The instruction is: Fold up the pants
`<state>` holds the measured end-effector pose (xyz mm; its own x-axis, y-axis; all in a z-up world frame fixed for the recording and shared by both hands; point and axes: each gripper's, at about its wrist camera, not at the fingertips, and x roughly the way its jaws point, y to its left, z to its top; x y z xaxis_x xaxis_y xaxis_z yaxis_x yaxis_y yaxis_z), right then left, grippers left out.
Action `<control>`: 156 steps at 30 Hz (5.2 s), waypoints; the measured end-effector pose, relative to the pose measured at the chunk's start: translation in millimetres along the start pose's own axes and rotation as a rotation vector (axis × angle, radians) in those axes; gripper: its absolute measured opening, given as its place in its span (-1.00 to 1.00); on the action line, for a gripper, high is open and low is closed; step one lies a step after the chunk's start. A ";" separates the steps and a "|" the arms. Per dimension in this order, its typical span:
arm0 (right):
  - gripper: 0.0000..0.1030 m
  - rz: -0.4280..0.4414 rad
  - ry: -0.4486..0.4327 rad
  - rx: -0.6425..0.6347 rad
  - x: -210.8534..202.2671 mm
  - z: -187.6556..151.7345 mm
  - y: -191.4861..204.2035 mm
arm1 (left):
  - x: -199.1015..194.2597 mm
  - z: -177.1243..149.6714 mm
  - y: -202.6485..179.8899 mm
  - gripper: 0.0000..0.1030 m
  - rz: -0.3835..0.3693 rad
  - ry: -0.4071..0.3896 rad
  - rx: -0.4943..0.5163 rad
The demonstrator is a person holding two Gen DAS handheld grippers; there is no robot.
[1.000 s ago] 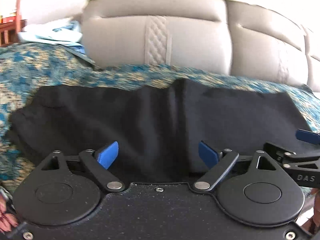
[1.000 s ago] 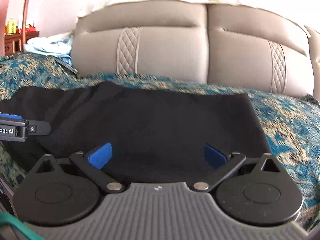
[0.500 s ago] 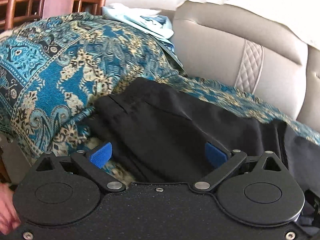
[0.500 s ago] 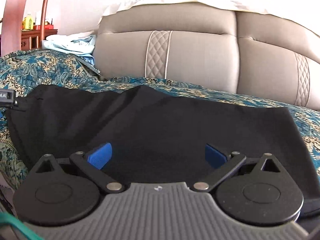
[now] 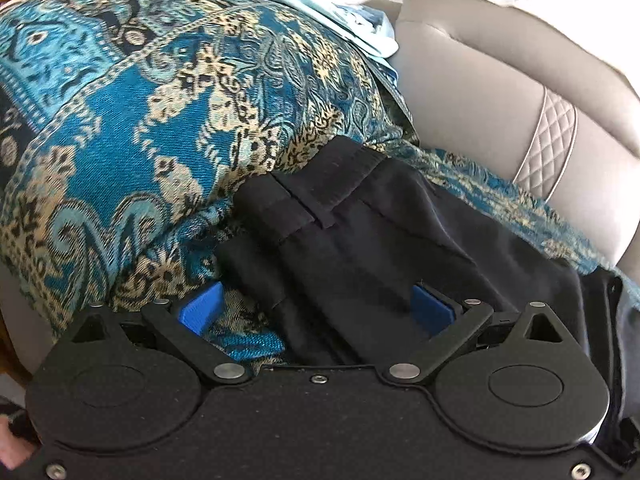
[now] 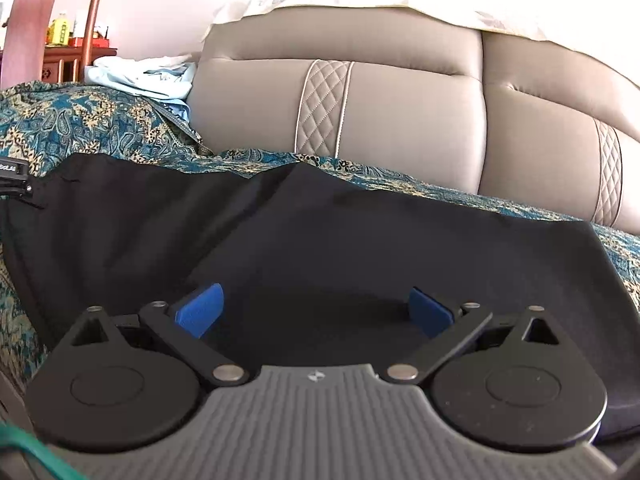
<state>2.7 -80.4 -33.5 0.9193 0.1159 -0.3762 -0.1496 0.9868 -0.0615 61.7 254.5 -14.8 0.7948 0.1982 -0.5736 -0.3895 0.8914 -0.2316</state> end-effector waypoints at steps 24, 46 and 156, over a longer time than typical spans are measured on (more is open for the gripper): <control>1.00 -0.001 -0.015 -0.015 -0.4 -2.0 1.0 | 24.7 10.7 -8.0 0.99 0.067 -0.032 -0.013; 1.00 -0.002 -0.014 -0.016 -0.2 -1.5 2.3 | 9.9 3.2 -15.7 0.64 0.044 -0.016 0.045; -0.52 -0.160 -0.004 0.406 -27.4 3.8 -101.7 | -66.8 -63.1 -209.3 -0.33 -0.422 0.075 0.455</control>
<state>-5.9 -183.5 -13.4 0.9207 -0.0420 -0.3880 0.1489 0.9568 0.2498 60.8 28.9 22.5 0.7955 -0.2229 -0.5634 0.2011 0.9743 -0.1014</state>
